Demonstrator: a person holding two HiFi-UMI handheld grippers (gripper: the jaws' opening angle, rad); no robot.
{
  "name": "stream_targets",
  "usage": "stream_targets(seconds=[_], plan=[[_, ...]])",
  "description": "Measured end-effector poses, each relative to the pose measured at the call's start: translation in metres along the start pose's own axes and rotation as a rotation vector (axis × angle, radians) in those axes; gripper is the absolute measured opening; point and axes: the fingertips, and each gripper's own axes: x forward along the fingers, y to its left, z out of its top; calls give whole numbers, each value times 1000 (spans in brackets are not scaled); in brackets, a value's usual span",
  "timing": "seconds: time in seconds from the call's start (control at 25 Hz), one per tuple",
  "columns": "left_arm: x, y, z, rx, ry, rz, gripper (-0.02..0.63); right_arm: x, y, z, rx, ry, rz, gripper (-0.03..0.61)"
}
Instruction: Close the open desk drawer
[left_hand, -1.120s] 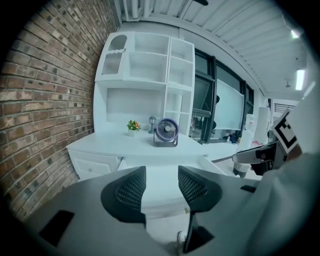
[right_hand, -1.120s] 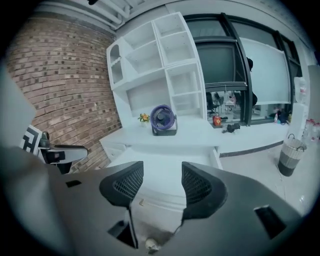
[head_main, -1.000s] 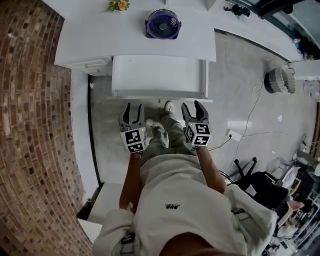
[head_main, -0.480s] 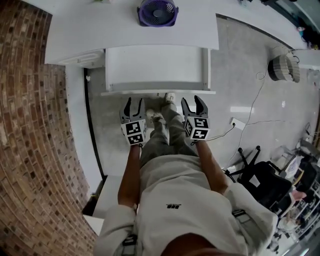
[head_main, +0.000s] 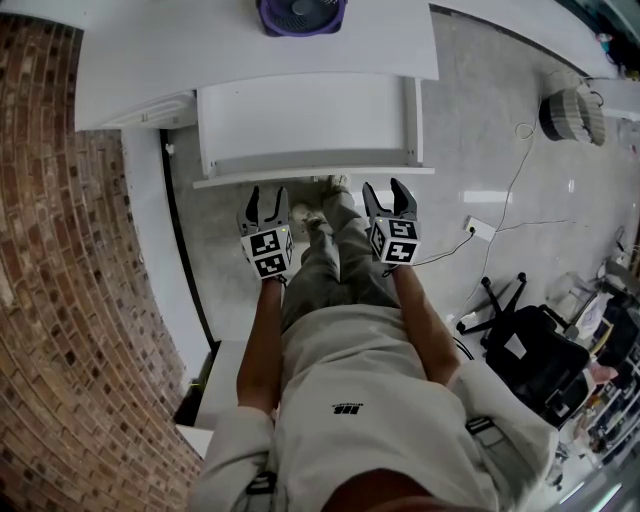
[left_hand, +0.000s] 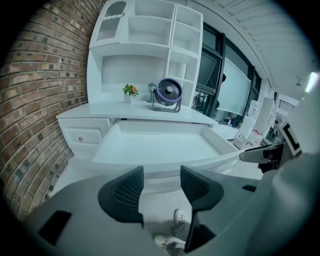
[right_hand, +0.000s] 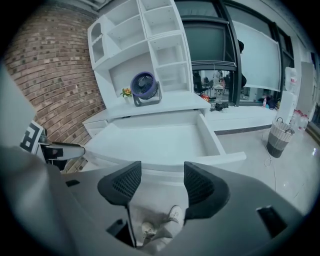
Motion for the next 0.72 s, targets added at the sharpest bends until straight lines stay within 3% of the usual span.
stream_targets(seconds=[0.4, 0.72], plan=[[20, 7, -12, -56, 52, 17, 259, 17, -8, -8, 19, 37, -5, 280], [26, 10, -6, -84, 45, 30, 259, 21, -11, -7, 28, 44, -6, 282]])
